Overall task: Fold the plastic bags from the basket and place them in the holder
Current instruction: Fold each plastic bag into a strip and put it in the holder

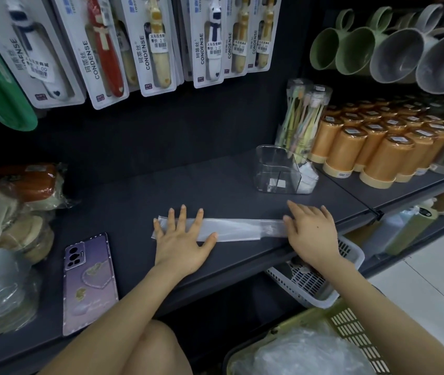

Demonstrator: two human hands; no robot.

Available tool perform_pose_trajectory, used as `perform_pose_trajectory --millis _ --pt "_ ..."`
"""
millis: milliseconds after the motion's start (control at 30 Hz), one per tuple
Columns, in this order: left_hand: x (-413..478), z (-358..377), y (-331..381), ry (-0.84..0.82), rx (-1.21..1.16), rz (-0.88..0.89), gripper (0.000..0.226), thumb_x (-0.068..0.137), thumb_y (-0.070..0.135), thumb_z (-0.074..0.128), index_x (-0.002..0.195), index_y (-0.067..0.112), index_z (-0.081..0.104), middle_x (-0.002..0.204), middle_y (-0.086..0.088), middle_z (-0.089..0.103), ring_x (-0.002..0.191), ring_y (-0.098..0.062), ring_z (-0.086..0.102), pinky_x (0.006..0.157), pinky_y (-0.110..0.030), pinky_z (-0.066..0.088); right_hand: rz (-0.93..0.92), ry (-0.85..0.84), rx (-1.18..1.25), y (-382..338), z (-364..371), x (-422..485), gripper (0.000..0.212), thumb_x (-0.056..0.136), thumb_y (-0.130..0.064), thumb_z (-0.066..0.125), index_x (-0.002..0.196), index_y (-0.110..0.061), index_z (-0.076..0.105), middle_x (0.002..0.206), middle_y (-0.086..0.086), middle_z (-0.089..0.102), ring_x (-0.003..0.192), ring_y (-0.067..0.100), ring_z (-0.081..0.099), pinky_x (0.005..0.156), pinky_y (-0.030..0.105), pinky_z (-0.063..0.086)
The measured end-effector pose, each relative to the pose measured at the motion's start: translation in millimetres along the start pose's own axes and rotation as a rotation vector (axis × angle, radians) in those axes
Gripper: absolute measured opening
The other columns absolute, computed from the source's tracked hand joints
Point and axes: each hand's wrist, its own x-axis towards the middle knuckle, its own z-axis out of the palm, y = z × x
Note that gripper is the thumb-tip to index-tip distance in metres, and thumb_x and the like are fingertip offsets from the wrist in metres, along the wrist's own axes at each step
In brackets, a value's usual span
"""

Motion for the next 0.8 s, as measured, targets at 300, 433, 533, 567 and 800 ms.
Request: perform_pose_trajectory --millis 300,433,533,567,800 --pt "10 -20 -11 0.146 -0.064 0.133 0.093 0.064 0.083 0.016 0.143 0.041 0.039 0.161 -0.008 0.013 0.149 -0.031 0.006 0.115 -0.049 -0.013 0.089 -0.308 0.155 7 -28 -3 0.013 0.079 -0.026 0.068 0.067 -0.020 0.069 0.080 -0.001 0.070 0.083 0.019 0.063 0.065 0.024 0.046" --pt "-11 -20 15 0.479 -0.287 0.364 0.030 0.071 0.027 0.075 0.100 0.018 0.076 0.120 -0.010 0.065 0.109 -0.033 0.062 0.095 -0.042 0.045 0.207 -0.336 0.417 -1 -38 -32 0.014 0.083 -0.015 0.063 0.071 -0.010 0.059 0.061 -0.002 0.058 0.058 0.013 0.054 0.050 0.024 0.036" --pt "-43 -12 45 0.214 -0.509 0.467 0.050 0.079 0.040 0.060 0.124 0.018 0.065 0.133 0.004 0.059 0.123 -0.014 0.054 0.102 -0.019 0.036 0.371 -0.384 0.813 -11 -49 -51 0.018 0.083 0.003 0.058 0.067 -0.003 0.052 0.048 0.008 0.053 0.037 0.013 0.047 0.045 0.023 0.035" --pt "-50 -7 51 0.178 -0.526 0.502 0.059 0.079 0.046 0.056 0.132 0.019 0.059 0.138 0.006 0.055 0.128 -0.010 0.049 0.105 -0.015 0.029 0.425 -0.410 0.931 -14 -53 -55 0.018 0.082 0.008 0.056 0.068 -0.002 0.051 0.045 0.011 0.052 0.033 0.013 0.046 0.043 0.022 0.034" --pt "-54 1 70 0.390 -0.390 0.487 0.043 0.090 0.041 0.055 0.126 0.020 0.062 0.108 0.002 0.072 0.094 -0.020 0.068 0.076 -0.033 0.054 0.582 -0.484 1.520 -38 -89 -48 0.010 0.091 0.007 0.053 0.092 -0.003 0.055 0.059 0.011 0.060 0.043 0.014 0.057 0.039 0.020 0.046"
